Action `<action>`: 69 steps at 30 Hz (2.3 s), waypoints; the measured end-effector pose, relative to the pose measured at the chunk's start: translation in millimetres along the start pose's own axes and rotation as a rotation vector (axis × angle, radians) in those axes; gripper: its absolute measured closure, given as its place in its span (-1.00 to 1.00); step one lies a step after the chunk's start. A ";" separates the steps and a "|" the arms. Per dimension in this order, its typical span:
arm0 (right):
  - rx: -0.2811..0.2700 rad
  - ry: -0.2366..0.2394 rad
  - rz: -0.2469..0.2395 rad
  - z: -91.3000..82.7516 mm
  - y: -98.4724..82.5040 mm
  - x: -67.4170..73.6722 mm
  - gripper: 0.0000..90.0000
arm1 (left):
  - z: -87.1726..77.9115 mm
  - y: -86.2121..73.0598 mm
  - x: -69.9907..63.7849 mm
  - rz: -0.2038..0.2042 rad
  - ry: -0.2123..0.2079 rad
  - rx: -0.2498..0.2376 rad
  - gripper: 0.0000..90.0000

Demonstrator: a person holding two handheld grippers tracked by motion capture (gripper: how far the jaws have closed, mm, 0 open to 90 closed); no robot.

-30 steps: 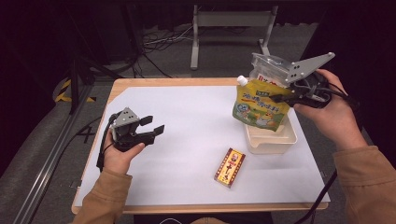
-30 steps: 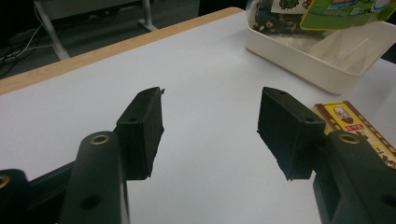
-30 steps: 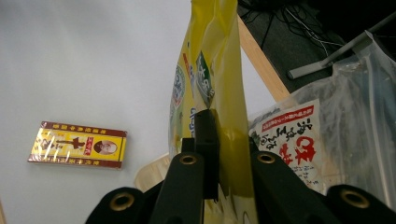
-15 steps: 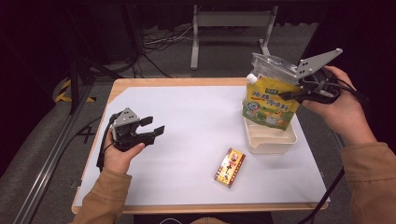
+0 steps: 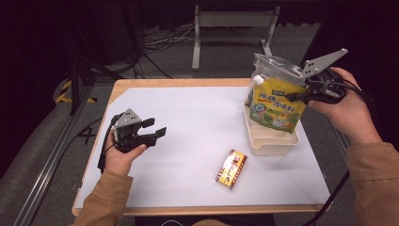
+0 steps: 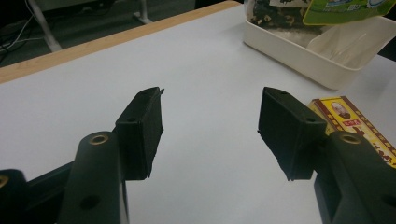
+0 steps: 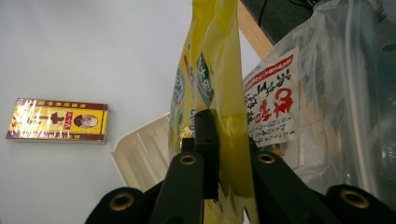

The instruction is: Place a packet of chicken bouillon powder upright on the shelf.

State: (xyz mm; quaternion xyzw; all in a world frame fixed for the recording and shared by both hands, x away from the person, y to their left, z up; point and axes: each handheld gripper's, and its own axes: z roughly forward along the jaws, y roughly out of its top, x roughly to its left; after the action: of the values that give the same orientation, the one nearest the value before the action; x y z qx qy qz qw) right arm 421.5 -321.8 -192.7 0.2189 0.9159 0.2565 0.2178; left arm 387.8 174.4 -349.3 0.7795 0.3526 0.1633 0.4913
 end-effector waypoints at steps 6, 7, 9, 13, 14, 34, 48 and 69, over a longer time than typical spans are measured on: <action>0.007 0.015 -0.008 5.9 -4.6 -3.4 0.93 | -0.5 -0.2 0.6 -0.007 -0.002 0.001 -0.10; 0.006 0.021 -0.011 6.2 -5.0 -3.3 0.93 | -0.4 -0.3 0.5 -0.006 -0.002 0.002 -0.10; 0.004 0.026 -0.020 6.9 -6.1 -3.8 0.93 | 0.1 -0.2 0.6 -0.002 -0.003 0.003 -0.10; 0.009 0.039 -0.031 8.5 -8.1 -3.6 0.93 | 0.3 -0.2 0.0 -0.003 -0.004 0.005 -0.10; 0.008 0.046 -0.034 9.0 -8.6 -3.0 0.93 | 0.4 -0.2 0.1 -0.003 -0.003 0.006 -0.10; 0.039 0.081 -0.045 21.6 -17.3 -3.1 0.93 | 1.2 -0.4 0.3 -0.004 -0.002 0.013 -0.10; 0.076 0.102 -0.024 41.5 -28.0 -1.7 0.93 | 2.6 -1.1 -0.2 -0.011 -0.007 0.014 -0.10; 0.101 0.116 0.049 57.1 -46.9 -3.1 0.93 | 7.4 -1.9 -2.9 -0.007 -0.022 0.033 -0.10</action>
State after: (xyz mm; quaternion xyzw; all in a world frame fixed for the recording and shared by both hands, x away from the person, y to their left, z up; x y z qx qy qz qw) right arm 439.6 -338.2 -262.4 0.2366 0.9331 0.2274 0.1468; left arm 389.5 168.0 -354.1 0.7878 0.3526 0.1470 0.4831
